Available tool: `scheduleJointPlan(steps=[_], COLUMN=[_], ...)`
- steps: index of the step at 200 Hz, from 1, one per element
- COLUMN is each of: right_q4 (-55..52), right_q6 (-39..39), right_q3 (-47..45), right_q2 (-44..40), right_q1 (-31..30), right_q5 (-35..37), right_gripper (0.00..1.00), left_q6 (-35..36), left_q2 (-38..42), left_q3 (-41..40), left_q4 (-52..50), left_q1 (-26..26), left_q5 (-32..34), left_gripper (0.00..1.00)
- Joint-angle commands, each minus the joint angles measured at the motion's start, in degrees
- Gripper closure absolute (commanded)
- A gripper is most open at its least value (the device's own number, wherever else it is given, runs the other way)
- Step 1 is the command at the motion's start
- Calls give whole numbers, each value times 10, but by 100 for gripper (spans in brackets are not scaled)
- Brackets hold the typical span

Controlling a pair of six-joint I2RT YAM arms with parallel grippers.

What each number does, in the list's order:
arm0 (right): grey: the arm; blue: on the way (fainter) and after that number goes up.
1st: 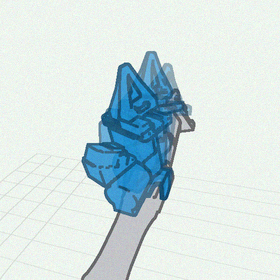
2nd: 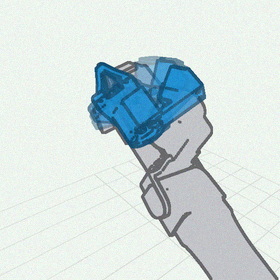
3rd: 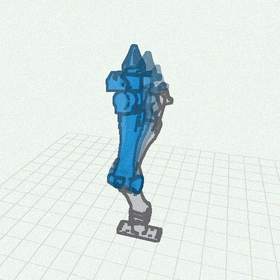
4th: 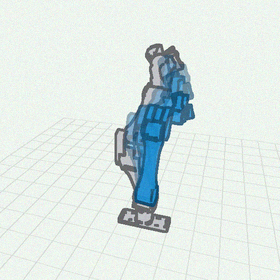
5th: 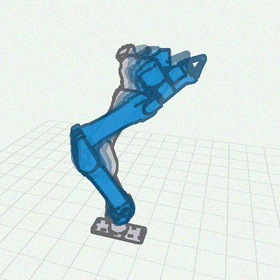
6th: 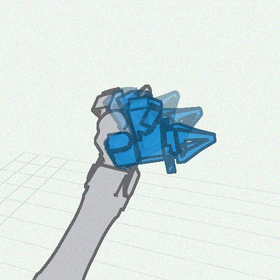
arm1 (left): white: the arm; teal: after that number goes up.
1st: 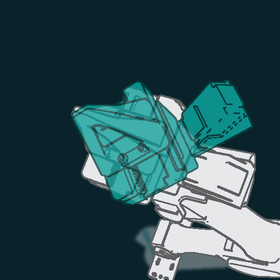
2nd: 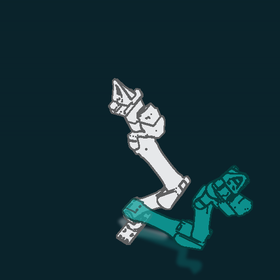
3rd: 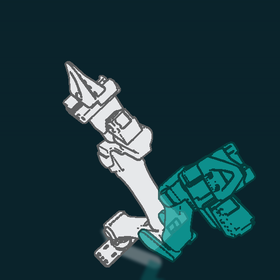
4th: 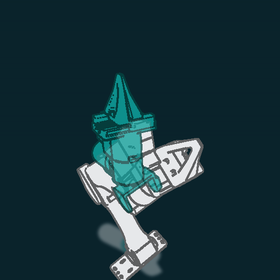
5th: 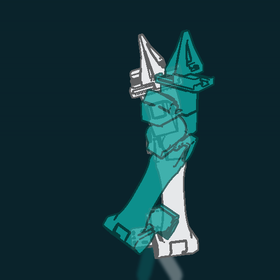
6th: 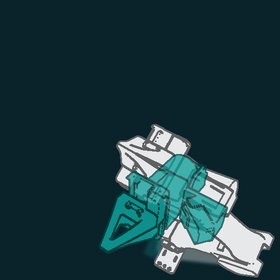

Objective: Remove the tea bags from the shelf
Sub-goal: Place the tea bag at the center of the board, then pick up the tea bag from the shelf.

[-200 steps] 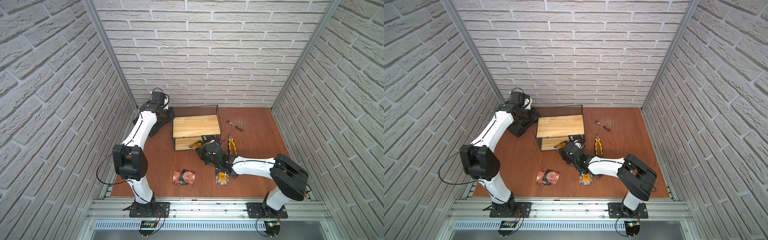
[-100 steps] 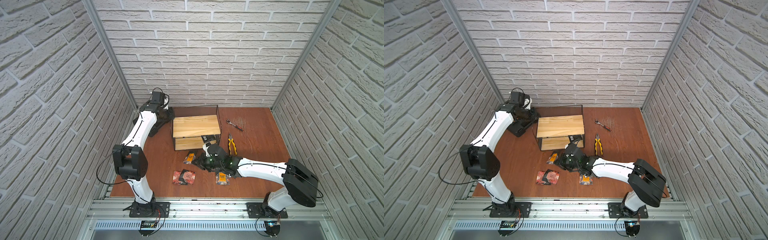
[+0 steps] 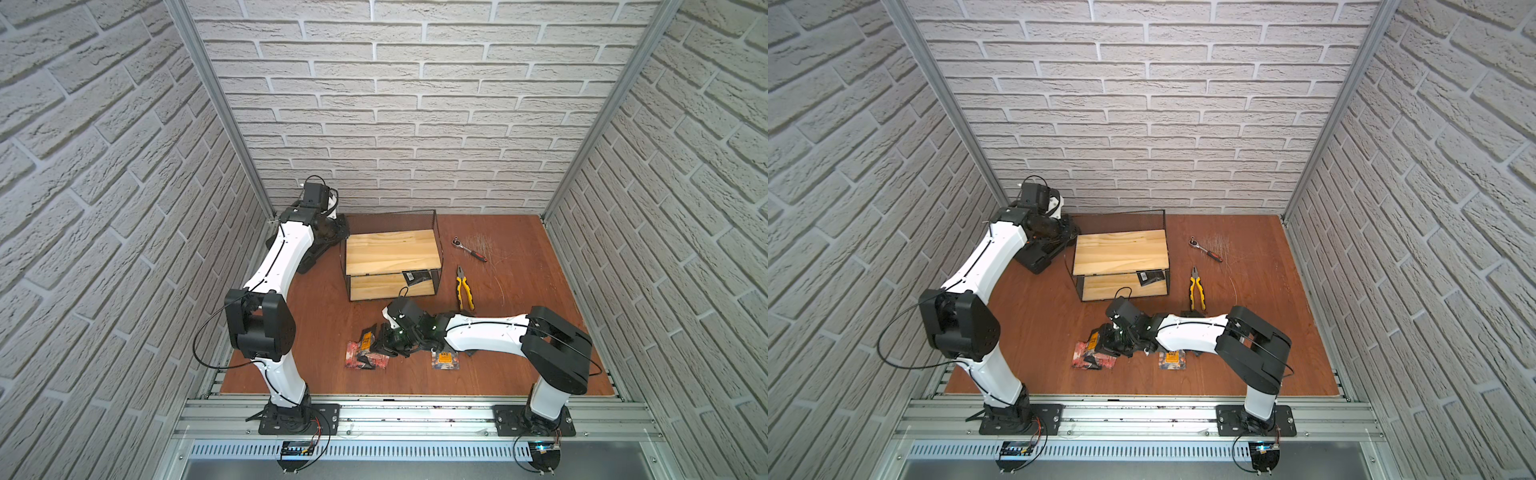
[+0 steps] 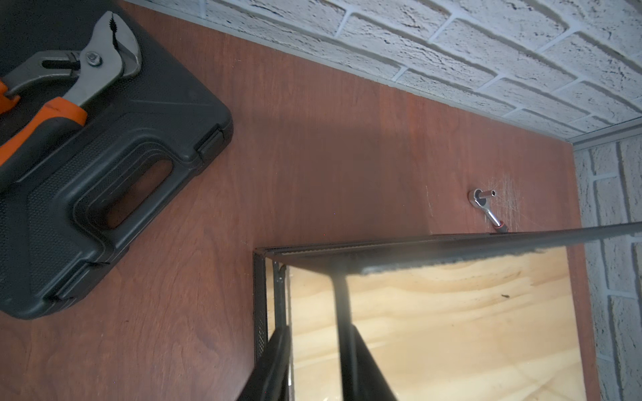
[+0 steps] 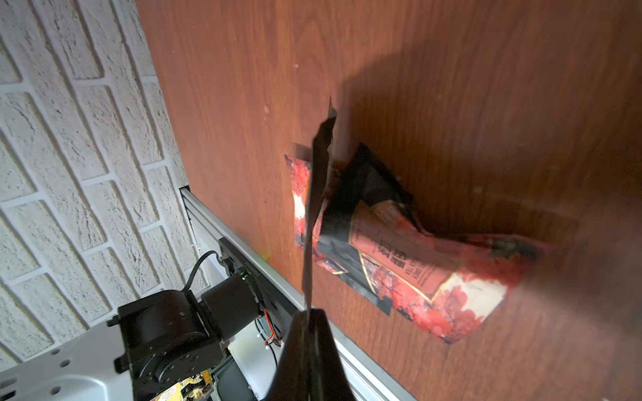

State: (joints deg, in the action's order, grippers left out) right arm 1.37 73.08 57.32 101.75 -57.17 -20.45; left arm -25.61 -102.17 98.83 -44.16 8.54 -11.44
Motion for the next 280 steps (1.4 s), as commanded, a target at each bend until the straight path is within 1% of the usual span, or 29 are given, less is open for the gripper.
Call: scheduleJointPlan(steps=[1,8,16,17,33,53,73,86,108,124,133,148,164,189,210,217,243,265,280], right_q4=[-1,-4,-2,-2,-4,-9,-12,-9,16,35,34,60,128,276,363,382,408,403,401], right_q6=[1,2,4,5,5,7,18,30,68,87,94,100,135,213,240,245,259,274,285], right_q3=[6,4,3,2,2,-1,-14,-34,-85,-112,-114,-122,-153,-201,-188,-178,-136,-109,-91], right_q2=[3,2,0,0,-2,-10,-30,-54,-111,-144,-152,-156,-151,-108,-44,-24,33,61,80], right_q1=[-2,-3,-3,-2,-2,-1,-1,1,10,18,21,26,34,39,40,41,50,54,61], right_q5=[6,10,12,14,16,22,39,60,124,186,217,263,321,431,501,513,536,571,579], right_gripper=[96,91,84,81,68,59,55,56,69,80,85,91,97,98,97,97,97,97,97], left_q6=[9,9,9,8,10,10,9,8,4,5,5,4,4,5,6,7,11,15,17], left_q2=[-8,-8,-8,-8,-9,-9,-9,-8,-6,-6,-6,-7,-9,-12,-12,-13,-18,-19,-19], left_q3=[-7,-8,-8,-8,-8,-7,-7,-7,-10,-12,-13,-12,-10,-9,-9,-8,-2,2,3], left_q4=[-56,-55,-55,-55,-55,-53,-53,-53,-49,-48,-47,-46,-46,-47,-47,-47,-49,-51,-52], left_q1=[-1,-1,-1,-1,-1,-1,-1,-1,-1,0,0,0,-1,-1,-1,0,-2,-4,-4], left_q5=[8,8,8,7,6,5,5,5,6,5,4,3,2,0,0,-1,-2,-2,-3], left_gripper=[71,71,71,71,71,71,71,71,71,71,71,71,71,71,71,71,71,71,71])
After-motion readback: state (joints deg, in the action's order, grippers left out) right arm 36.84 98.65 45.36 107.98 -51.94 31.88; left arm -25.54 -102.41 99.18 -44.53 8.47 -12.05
